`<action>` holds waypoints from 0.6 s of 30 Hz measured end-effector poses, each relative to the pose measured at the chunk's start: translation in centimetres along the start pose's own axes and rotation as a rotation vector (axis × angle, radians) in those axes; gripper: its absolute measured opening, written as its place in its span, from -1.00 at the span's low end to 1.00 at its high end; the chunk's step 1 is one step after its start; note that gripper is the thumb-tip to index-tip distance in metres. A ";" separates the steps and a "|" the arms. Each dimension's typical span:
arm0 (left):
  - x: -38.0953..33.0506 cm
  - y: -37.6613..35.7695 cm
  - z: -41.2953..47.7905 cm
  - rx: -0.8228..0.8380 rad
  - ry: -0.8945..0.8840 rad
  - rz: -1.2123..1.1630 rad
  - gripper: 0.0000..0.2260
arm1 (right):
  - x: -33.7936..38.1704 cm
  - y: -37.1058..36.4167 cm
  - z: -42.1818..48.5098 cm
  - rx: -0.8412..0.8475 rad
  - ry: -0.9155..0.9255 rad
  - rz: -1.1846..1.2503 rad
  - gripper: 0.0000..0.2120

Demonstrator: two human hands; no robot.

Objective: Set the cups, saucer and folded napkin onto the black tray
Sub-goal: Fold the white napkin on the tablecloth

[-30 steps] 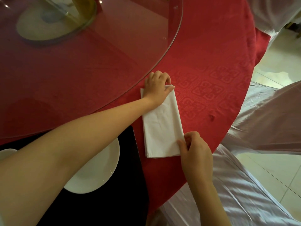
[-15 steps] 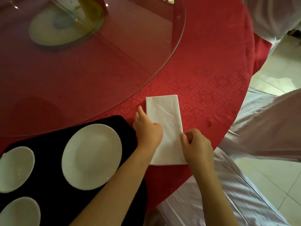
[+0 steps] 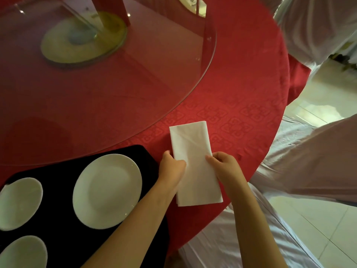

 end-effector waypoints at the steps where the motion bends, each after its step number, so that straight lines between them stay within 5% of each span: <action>1: 0.2 0.1 -0.1 0.024 0.006 -0.018 -0.57 | 0.0 0.1 -0.1 0.010 -0.002 0.035 -0.81; 10: 0.6 0.0 -1.2 0.023 -0.077 -0.033 -0.61 | -1.2 0.8 -0.7 0.086 -0.080 0.356 -0.82; 15: 0.5 0.5 -1.4 0.310 0.125 -0.437 -0.61 | -0.8 1.6 -0.9 0.176 -0.019 0.489 -0.82; 18: 0.2 0.9 -1.6 0.296 -0.075 -0.430 -0.57 | -0.2 2.2 -1.6 0.170 0.044 0.453 -0.83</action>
Point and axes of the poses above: each hand's wrist, its own z-axis towards the middle knuckle, its own y-axis out of the back of the hand, x = y × z, the point moved 2 cm from there along z, towards the middle knuckle, and after that the axes turned 4 degrees about -x, right-handed, at the moved point
